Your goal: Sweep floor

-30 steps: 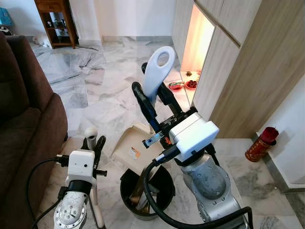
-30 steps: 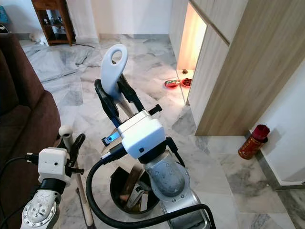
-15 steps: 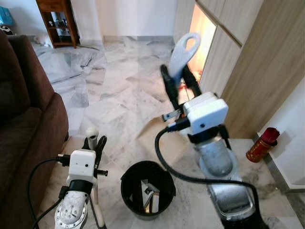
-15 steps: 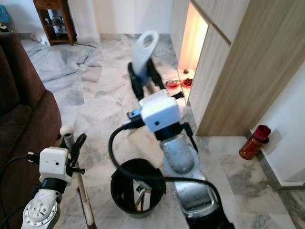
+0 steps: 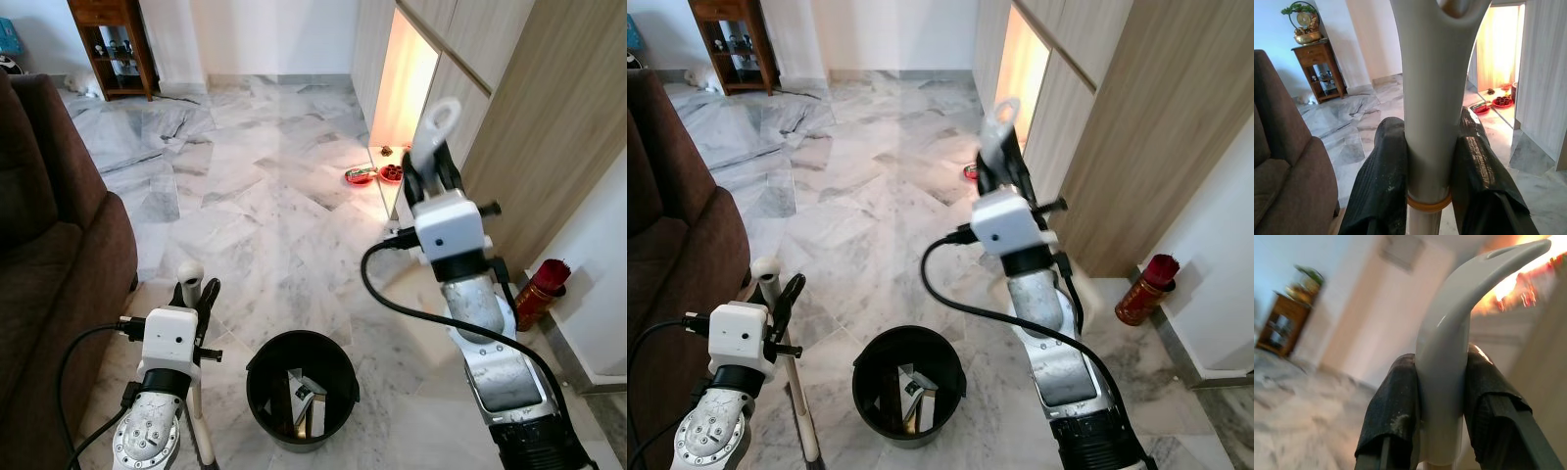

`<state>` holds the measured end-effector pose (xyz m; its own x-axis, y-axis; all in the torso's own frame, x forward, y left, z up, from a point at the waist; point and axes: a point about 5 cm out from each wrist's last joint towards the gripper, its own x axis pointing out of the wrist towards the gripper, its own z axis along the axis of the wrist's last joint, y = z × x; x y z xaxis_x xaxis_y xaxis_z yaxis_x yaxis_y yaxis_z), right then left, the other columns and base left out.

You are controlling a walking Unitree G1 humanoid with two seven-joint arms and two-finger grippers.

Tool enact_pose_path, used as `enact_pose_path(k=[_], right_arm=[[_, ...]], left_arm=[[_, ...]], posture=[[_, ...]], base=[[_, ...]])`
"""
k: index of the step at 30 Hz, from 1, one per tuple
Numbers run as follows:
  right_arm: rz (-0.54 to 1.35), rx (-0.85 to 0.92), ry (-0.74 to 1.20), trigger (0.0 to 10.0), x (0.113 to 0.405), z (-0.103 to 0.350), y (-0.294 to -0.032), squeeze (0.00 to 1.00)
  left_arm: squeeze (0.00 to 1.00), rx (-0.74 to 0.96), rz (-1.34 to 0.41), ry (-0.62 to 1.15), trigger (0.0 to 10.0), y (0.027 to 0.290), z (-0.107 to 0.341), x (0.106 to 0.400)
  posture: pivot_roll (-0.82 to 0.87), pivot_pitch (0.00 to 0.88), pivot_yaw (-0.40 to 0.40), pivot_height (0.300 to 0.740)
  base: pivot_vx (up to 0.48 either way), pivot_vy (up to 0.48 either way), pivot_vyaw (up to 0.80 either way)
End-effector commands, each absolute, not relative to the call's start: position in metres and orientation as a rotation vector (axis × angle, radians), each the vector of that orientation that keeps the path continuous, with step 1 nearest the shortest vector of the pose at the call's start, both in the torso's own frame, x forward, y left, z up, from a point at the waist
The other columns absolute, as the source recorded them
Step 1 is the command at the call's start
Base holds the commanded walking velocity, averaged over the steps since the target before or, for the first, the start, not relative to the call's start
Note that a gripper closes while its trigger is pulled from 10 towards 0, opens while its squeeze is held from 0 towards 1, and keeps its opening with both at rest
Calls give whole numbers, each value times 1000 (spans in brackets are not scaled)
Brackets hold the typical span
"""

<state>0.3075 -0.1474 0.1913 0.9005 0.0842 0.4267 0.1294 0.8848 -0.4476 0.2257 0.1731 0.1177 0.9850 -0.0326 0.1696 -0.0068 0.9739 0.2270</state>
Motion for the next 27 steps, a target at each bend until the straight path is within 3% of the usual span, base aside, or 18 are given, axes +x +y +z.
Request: enact_pose_path(k=[1,8,16,27], right_arm=[[-88,-471,-460,10000,308,191,-161,0],[-161,-514,-424,10000,310,178,-179,0],[-264,-337,-318,10000,311,154,-194,0],[-277,-329,-297,10000,313,144,-206,0]], left_arm=[[0,258,-32,-223,10000,171,126,226],[0,258,-45,-223,10000,172,127,224],[0,240,-52,-215,10000,170,126,223],[0,190,-17,-200,10000,174,125,220]], posture=[[28,34,-19,740],[31,36,-11,740],[30,36,-7,740],[39,37,-7,740]], base=[[0,0,0],[0,0,0],[0,0,0],[0,0,0]])
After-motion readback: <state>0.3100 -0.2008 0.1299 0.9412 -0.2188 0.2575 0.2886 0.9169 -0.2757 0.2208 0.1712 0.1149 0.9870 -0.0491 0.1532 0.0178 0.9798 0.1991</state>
